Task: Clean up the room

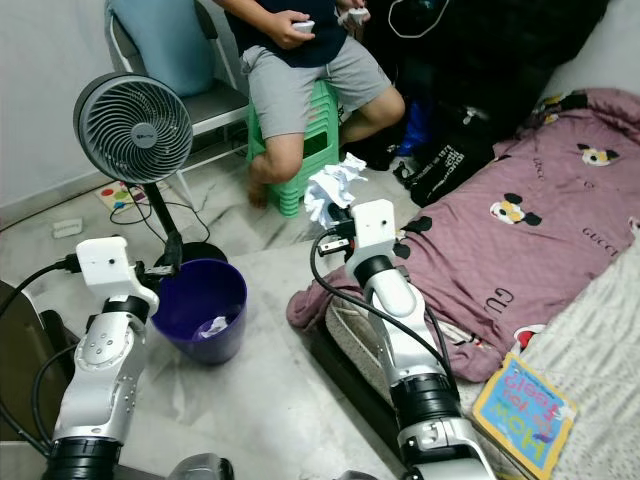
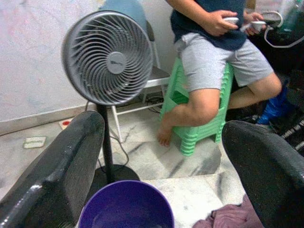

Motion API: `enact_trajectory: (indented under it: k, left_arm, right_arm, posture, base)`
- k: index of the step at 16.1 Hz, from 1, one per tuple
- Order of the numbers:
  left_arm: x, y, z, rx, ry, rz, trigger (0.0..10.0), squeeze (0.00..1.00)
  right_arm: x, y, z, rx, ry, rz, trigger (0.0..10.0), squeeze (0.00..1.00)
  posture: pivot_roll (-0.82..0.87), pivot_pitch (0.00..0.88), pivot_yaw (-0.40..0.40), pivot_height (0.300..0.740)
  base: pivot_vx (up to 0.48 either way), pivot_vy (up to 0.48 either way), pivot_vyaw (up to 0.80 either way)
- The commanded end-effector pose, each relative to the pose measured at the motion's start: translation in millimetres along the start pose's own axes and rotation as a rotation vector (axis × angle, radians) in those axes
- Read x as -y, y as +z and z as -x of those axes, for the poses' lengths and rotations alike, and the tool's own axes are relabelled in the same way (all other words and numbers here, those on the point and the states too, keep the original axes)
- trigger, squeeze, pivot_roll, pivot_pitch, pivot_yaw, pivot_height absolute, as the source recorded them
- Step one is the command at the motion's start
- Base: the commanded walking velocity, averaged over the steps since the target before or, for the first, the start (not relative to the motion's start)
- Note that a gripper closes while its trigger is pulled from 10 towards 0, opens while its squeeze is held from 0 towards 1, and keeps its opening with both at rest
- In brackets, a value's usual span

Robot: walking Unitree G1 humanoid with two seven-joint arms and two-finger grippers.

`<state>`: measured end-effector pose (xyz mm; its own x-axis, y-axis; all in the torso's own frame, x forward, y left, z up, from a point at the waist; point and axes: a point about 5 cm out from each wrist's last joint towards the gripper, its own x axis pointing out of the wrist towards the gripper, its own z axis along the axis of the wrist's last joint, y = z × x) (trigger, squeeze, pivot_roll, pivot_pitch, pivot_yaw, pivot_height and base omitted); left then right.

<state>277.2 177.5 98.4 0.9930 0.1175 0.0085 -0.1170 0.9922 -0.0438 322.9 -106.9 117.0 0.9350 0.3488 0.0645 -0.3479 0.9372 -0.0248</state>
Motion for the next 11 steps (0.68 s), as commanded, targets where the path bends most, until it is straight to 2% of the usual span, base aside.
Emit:
enact_trajectory:
  k: [1,9,11]
  left_arm:
    - [-2.6,3,0.7,0.012,0.014,-0.003,10.0,0.00]
    - [10.8,4,-6.7,0.002,-0.091,0.005,10.0,0.00]
    - [13.0,5,-6.2,0.008,-0.111,0.014,10.0,0.00]
  right_arm:
    - [-6.2,6,-4.5,0.020,0.034,0.016,10.0,0.00]
    - [0.7,4,2.3,0.024,-0.024,0.006,10.0,0.00]
    - [1.0,4,2.1,0.026,-0.026,0.007,10.0,0.00]
  posture:
    - [-0.06,0.000,-0.050,0.740]
    - [-0.11,0.000,-0.001,0.740]
    - [-0.11,0.000,-0.001,0.740]
  base:
    - [0.000,0.000,0.80]
    - [0.000,0.000,0.80]
    - [0.000,0.000,0.25]
